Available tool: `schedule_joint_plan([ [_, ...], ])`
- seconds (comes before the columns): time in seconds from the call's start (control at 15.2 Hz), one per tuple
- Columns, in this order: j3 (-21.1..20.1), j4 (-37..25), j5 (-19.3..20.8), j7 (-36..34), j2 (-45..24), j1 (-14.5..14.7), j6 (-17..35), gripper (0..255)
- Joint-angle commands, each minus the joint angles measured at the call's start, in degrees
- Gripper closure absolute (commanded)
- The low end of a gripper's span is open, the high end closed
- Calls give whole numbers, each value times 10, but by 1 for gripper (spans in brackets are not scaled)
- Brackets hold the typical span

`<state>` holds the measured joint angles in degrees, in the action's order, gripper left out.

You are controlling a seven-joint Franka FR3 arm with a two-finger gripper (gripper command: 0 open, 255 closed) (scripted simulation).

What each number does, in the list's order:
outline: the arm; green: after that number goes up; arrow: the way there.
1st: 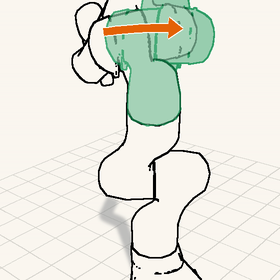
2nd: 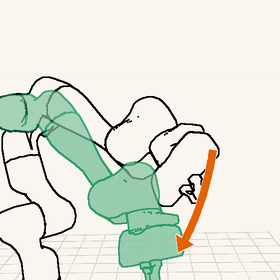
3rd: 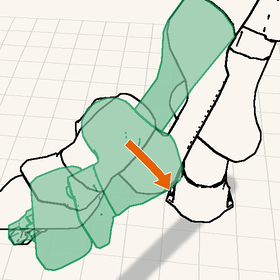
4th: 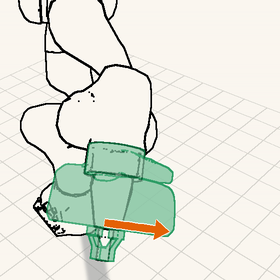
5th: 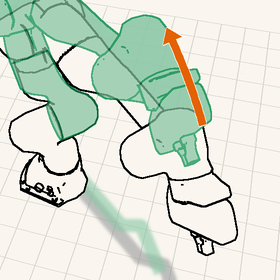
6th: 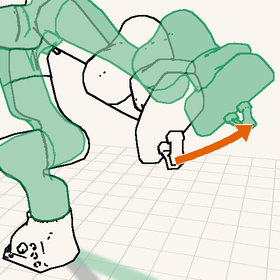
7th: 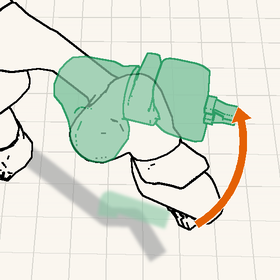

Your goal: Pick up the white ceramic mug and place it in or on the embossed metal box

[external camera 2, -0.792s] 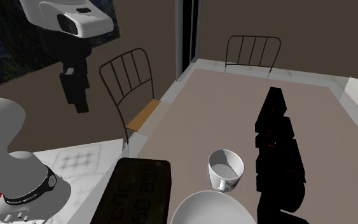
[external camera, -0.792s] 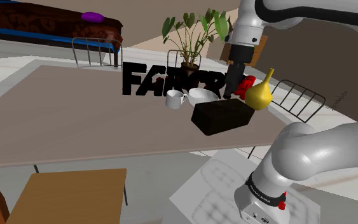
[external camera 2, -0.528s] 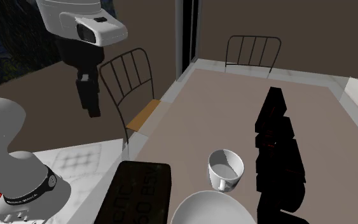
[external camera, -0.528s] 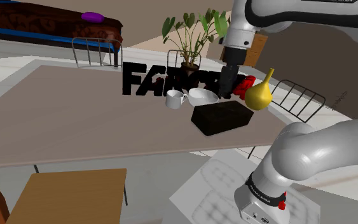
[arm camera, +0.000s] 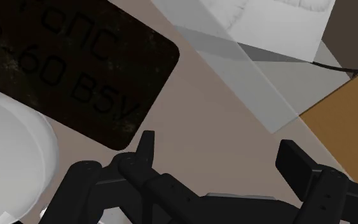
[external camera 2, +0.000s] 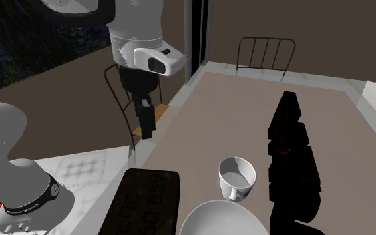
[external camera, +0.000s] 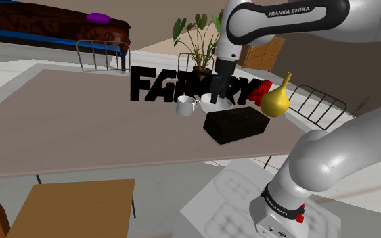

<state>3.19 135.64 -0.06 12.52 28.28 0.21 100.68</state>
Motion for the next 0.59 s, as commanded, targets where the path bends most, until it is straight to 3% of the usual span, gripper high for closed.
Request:
schedule_joint_plan([
  [0.0,3,-10,6,7,-39,-2,35,0],
  [0.53,10,-99,23,23,-209,-4,131,0],
])
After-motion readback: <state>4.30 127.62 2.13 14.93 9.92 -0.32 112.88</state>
